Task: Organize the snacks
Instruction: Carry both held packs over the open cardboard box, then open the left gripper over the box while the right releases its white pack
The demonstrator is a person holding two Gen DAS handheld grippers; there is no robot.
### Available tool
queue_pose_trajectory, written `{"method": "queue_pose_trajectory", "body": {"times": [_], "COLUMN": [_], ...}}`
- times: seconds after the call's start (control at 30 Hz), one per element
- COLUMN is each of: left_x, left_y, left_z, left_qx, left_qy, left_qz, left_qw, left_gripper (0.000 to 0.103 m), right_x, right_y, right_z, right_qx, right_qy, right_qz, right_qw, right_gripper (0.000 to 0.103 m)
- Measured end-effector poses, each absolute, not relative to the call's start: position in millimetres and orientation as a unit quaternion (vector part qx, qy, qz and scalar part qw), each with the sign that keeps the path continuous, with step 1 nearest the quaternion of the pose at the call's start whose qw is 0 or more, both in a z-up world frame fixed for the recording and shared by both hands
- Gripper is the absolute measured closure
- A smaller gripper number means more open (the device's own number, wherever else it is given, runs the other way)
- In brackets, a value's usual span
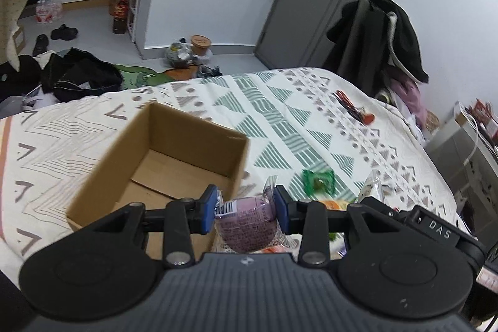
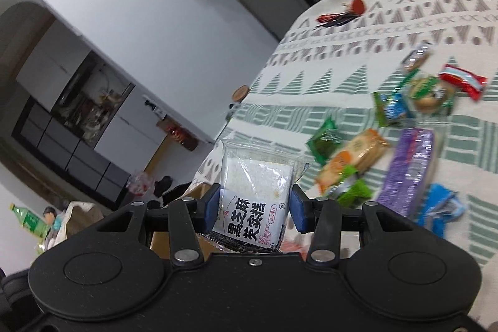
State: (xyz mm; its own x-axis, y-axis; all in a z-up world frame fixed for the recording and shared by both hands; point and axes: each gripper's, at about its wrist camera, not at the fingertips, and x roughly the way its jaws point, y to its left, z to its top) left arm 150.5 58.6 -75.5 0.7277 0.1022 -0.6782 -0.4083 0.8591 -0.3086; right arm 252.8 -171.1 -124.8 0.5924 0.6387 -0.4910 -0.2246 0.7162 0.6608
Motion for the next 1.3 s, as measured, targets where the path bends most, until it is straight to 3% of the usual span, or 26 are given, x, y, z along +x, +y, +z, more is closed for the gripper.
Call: {"method": "queue_pose_trajectory", "body": {"times": [1.03, 1.1, 1.2, 1.23, 1.3], "left_x": [185.4, 188.2, 191.1, 191.1, 190.0], "left_y": [151.1, 153.8, 157.3, 158.2, 159.0], "left_z": [-94.5, -93.6, -94.7, -95.8, -97.8], "left_qx": [-0.261, -0.261, -0.266, -0.267, -0.271], "left_qy": [0.331, 0.33, 0.339, 0.343, 0.348], "left_qz": [0.177, 0.176, 0.178, 0.183, 0.189], "left_qw": [0.889, 0.89, 0.885, 0.882, 0.877], "left_gripper": [0.064, 0.061, 0.052, 0.045, 0.036], "right_x": [279.6, 280.3, 281.6, 281.3, 279.7], "right_y": [-49.4, -44.8, -40.3, -40.2, -44.3], "right_z": [-128.2, -129.2, -131.2, -131.1, -129.5], "right_qx": [0.241, 0.242, 0.245, 0.241, 0.233], "right_qy": [0.387, 0.388, 0.392, 0.392, 0.39], "right_qz": [0.352, 0.359, 0.364, 0.363, 0.356], "right_qw": [0.818, 0.814, 0.809, 0.81, 0.817], "right_gripper": [0.058, 0.057, 0.047, 0.041, 0.039]}}
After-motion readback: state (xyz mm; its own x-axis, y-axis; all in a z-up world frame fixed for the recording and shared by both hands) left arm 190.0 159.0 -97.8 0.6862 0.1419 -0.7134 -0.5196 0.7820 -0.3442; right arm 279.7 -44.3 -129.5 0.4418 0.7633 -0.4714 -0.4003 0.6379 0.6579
